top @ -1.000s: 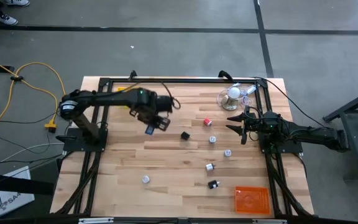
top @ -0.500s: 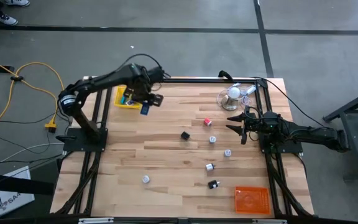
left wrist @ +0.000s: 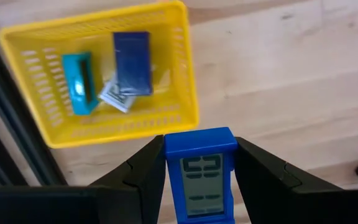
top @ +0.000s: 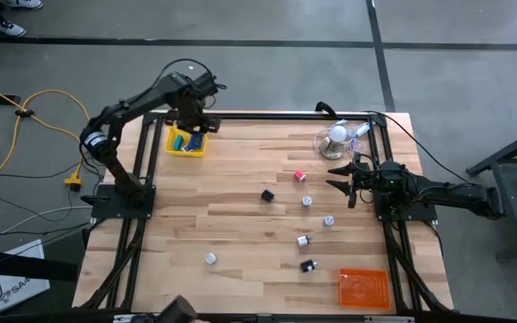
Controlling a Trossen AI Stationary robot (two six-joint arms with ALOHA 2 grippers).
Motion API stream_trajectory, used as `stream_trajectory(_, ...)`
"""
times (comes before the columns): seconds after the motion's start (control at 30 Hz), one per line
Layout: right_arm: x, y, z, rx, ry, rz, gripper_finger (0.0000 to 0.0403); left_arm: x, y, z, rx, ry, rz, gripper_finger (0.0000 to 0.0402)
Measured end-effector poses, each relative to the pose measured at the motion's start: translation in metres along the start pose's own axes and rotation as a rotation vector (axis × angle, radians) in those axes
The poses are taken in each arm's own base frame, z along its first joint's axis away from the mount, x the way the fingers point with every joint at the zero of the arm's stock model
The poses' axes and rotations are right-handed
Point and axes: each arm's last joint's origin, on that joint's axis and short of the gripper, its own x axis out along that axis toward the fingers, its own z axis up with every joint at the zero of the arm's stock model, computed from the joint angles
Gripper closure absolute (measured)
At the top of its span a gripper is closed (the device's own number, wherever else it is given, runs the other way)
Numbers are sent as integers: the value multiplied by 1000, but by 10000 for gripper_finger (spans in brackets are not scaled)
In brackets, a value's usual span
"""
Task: Pick & Place Office items
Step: Put the blue digital timer into the yellow bin
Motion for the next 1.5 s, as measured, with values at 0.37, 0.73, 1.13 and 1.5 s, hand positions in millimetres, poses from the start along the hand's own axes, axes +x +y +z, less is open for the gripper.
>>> stream_trajectory(0.37,0,0,0,0,0,0,245,21,48,25,-72,0,5,238)
stream_trajectory(0.73,0,0,0,0,0,0,245,46,69,33,-67,-44,39,238)
stream_trajectory(1.13,0,0,0,0,-1,0,245,77,73,29,-48,-92,50,238)
stream_trajectory(1.5,0,0,0,0,0,0,245,88,74,28,-45,-114,42,238)
